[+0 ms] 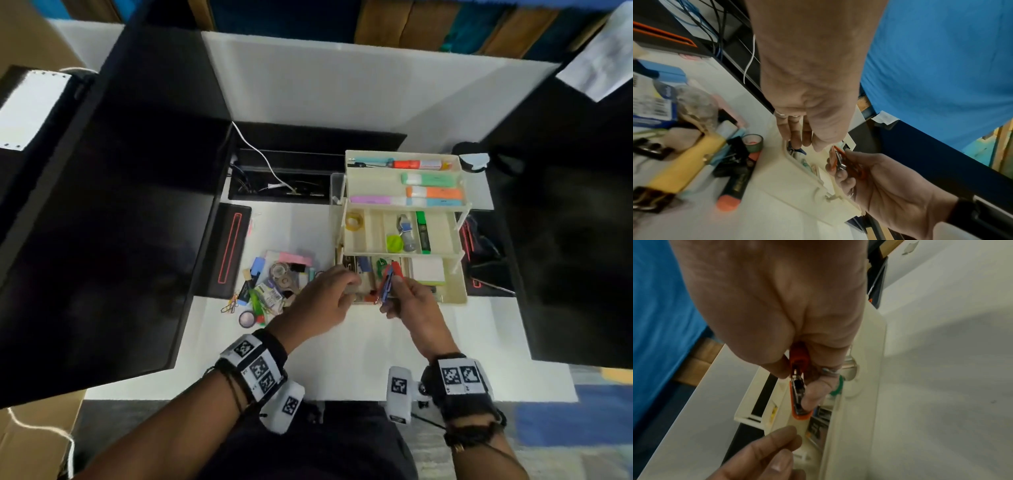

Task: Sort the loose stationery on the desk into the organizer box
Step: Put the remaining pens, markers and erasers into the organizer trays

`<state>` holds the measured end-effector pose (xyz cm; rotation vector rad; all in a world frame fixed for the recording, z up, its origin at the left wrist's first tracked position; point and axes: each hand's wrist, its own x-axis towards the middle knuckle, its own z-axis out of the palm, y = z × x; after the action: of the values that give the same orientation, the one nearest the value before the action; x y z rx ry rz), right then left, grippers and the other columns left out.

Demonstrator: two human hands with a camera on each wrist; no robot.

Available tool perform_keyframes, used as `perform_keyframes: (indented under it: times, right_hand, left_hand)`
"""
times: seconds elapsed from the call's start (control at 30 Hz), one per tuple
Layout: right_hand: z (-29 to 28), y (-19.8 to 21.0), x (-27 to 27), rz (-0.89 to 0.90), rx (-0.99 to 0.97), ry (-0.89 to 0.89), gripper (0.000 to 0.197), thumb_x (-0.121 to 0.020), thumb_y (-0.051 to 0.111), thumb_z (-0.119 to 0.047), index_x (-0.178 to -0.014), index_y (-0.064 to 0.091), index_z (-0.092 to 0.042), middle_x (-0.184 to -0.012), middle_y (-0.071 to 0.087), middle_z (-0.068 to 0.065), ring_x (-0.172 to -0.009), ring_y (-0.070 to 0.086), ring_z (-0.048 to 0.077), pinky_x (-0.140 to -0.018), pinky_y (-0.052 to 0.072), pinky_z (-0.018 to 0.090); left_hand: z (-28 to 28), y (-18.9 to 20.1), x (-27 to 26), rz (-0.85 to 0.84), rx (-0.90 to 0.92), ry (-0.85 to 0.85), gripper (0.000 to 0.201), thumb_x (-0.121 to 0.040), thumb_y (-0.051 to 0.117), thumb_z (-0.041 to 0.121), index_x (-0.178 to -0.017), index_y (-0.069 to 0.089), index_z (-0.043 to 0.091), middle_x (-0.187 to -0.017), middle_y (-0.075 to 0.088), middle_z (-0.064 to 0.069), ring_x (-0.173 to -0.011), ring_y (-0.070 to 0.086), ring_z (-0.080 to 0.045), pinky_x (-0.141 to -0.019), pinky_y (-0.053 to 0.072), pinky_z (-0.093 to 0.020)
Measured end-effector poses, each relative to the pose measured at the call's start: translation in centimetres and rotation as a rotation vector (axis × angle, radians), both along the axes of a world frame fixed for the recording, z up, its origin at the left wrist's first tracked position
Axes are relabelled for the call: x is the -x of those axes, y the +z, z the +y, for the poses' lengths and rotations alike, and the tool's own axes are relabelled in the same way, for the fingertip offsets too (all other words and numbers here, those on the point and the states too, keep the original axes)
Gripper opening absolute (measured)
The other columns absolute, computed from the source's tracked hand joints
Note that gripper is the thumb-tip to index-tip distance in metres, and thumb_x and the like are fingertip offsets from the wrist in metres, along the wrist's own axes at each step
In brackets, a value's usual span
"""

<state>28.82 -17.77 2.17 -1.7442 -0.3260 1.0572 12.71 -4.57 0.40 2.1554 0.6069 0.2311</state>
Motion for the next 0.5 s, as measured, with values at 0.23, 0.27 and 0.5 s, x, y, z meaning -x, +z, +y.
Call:
perform_keyframes:
  times: [0.23,0.27,0.5]
  right_hand:
    - [-0.7,0.5,-2.0,0.107,-0.012,-0.058,0.040,-0.108,0.052,-0.032,-0.080,0.063,-0.006,-0.064,0.053,0.009,-0.052,0.043,0.018,-0.048,0.035,0.026]
    - [-0.8,0.4,-2.1,0.162,-0.013,-0.075,0.038,-0.108,0.051,-0.034,-0.084,0.063,-0.006,-0.064,0.048,0.007,-0.053,0.038,0.017,-0.047,0.031,0.025]
    - [-1.0,1.0,-1.7,0.563,-0.074,0.042,0.042,-0.110,0.045,-0.040,-0.113,0.062,-0.001,-0.073,0.015,0.005,-0.060,0.015,0.014,-0.052,0.017,0.025]
  left_hand:
    - [-0.5,-0.3,-1.3,0.009,0.093,0.011,0.016,-0.100,0.063,0.017,-0.115,0.067,0.015,-0.110,0.069,0.002,-0.092,0.059,-0.001,-0.077,0.043,-0.014]
    - [-0.5,-0.3,-1.2,0.014,0.112,0.012,0.015,-0.101,0.062,0.018,-0.115,0.068,0.016,-0.107,0.069,0.004,-0.089,0.059,0.002,-0.076,0.043,-0.014]
    - [-0.6,2.6,-2.4,-0.099,0.680,0.064,0.041,-0.109,0.049,0.016,-0.149,0.045,0.010,-0.115,0.066,-0.004,-0.083,0.066,0.011,-0.071,0.050,-0.010]
